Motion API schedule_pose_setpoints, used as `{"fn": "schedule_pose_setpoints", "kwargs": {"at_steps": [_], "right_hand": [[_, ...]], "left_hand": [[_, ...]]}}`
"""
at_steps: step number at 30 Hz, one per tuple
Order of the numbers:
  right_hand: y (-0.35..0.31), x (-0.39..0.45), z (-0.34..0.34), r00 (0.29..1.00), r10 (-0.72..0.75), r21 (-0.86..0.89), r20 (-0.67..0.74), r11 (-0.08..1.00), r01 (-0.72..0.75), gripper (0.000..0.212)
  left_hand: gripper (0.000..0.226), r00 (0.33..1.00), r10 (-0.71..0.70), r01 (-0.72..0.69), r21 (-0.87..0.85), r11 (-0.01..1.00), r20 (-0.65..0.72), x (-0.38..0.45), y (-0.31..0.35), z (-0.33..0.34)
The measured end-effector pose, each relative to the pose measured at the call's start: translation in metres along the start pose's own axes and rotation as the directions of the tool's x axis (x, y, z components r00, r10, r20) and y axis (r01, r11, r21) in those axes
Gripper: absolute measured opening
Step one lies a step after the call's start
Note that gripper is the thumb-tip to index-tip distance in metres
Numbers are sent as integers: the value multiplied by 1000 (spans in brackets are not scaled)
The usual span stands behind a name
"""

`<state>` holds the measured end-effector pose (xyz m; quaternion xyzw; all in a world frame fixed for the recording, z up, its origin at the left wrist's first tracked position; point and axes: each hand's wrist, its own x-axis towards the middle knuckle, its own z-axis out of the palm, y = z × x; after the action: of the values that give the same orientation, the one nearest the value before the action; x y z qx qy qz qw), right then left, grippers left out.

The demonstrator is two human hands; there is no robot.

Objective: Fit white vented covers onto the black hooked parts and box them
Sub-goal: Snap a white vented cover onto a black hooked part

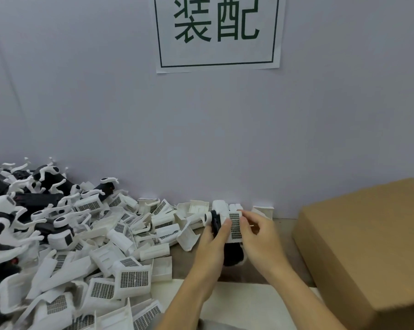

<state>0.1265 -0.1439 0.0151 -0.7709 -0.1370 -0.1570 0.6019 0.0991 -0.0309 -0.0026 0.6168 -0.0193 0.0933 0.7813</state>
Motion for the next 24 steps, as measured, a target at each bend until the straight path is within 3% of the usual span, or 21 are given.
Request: {"fn": "schedule_pose_setpoints", "kwargs": {"at_steps": [3,6,10,13,19,24], "right_hand": [[0,-2,-1,995,-22,-4,98,1000,22,19],[3,-1,0,992,-49,-86,114,995,59,15],[5,0,-3,998,-28,-167,65,985,38,54],[4,0,-7,996,-82,-205,39,975,88,59],[-1,-2,-11,988,-155,-140,-25,979,150,35],[-4,-4,-8,974,-132,-209,182,963,170,16]], "left_hand": [[34,998,60,-61,104,993,10,0,-2,0],[39,999,34,-33,77,997,-11,1,-3,-1],[43,1000,-6,7,49,999,-12,3,-4,-2],[45,1000,-15,16,55,998,-20,3,-4,-2],[51,1000,-25,26,74,997,-7,3,-4,-2],[43,1000,-18,18,62,998,-2,2,-4,0]]}}
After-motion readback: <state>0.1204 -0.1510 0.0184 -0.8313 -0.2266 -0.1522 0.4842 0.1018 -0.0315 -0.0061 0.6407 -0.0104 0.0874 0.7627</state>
